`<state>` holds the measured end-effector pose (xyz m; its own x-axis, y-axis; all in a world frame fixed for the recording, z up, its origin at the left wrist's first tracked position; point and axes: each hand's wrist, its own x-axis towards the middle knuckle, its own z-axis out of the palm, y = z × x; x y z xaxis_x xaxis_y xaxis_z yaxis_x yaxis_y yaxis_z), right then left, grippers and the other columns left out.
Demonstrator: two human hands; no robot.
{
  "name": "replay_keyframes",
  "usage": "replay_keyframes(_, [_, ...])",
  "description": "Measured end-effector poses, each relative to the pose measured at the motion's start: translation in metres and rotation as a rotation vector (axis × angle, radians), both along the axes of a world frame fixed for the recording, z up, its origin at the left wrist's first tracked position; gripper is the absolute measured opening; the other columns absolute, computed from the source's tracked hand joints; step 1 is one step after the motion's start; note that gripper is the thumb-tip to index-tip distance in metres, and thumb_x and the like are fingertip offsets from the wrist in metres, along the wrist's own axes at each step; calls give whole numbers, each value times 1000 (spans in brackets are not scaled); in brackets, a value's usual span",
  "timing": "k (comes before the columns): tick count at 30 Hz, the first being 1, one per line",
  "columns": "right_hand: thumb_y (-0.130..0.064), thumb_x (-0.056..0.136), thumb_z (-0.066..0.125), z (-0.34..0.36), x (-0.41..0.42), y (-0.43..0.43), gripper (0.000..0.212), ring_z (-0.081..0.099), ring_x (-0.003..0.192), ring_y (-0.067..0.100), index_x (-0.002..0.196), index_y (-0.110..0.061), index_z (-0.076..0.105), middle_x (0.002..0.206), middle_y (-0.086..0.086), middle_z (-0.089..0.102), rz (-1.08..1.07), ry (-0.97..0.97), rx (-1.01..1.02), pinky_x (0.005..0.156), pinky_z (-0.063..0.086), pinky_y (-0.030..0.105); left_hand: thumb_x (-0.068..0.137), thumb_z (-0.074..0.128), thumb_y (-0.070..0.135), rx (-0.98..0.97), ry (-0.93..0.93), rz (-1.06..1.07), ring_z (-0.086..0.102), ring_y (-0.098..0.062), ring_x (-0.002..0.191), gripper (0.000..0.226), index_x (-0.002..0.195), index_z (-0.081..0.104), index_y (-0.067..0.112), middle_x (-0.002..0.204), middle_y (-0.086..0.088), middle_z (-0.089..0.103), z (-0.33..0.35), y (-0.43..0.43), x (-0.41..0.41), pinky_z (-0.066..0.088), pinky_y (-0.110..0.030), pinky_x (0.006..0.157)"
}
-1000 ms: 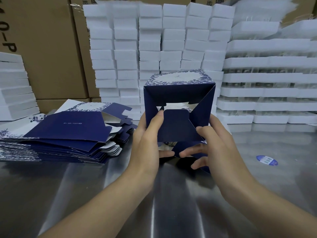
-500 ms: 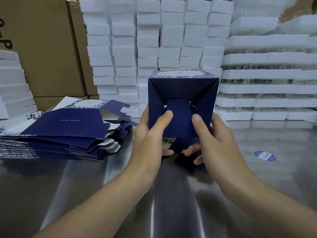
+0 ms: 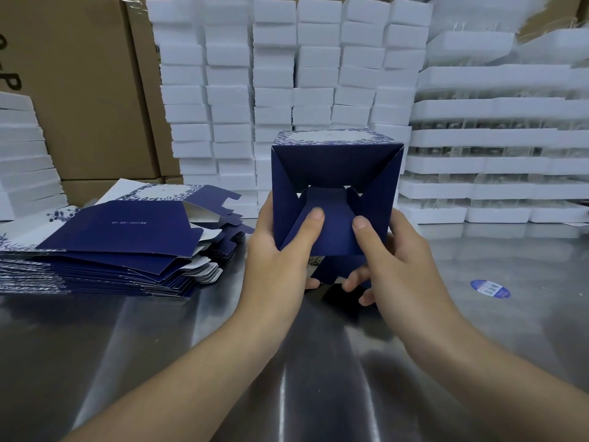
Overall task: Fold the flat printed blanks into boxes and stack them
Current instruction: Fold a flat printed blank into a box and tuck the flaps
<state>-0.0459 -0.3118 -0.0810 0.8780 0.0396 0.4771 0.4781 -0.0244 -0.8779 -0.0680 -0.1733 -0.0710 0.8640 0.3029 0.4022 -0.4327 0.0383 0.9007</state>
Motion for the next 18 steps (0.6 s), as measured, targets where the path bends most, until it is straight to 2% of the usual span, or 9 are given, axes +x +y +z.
replay_keyframes(3, [-49,104,56,2,-3,0,21,71,61,20,123,-44,61,92,-6,76,23,7,4,49,49,22,87,67,56,11,-6,-35,75,-9,103,55,140,56,47,119,21,75,3,0,-3,58,-24,59])
replay_keyframes(5, [-55,103,56,3,-5,0,13,73,63,19,112,-49,62,96,-12,77,37,9,-6,49,50,20,84,61,58,9,-14,-53,75,-11,107,62,144,53,48,126,20,73,3,2,-4,59,-25,61])
replay_keyframes(8, [-61,100,57,4,-6,0,15,76,69,16,107,-49,63,101,-18,77,47,28,-33,52,51,21,85,60,58,5,-13,-69,72,-11,113,71,153,45,47,138,17,67,4,1,-4,60,-27,63])
replay_keyframes(11, [-51,98,63,3,-5,-1,2,76,69,16,98,-49,63,96,-15,77,54,33,-51,52,51,21,99,63,53,13,-19,-28,72,-5,108,58,153,44,46,136,19,67,1,1,-1,61,-28,63])
replay_keyframes(15, [-43,100,65,2,-6,0,10,75,68,15,99,-53,64,94,-16,77,73,-4,-81,54,55,22,104,59,45,29,-46,55,73,0,92,47,150,49,41,127,18,71,-3,3,6,57,-24,57])
replay_keyframes(18, [-46,99,65,2,-7,0,8,75,69,14,102,-53,64,96,-18,76,74,-8,-88,55,56,23,104,60,46,24,-60,48,74,-2,93,45,148,51,40,123,19,73,-2,4,5,59,-25,57])
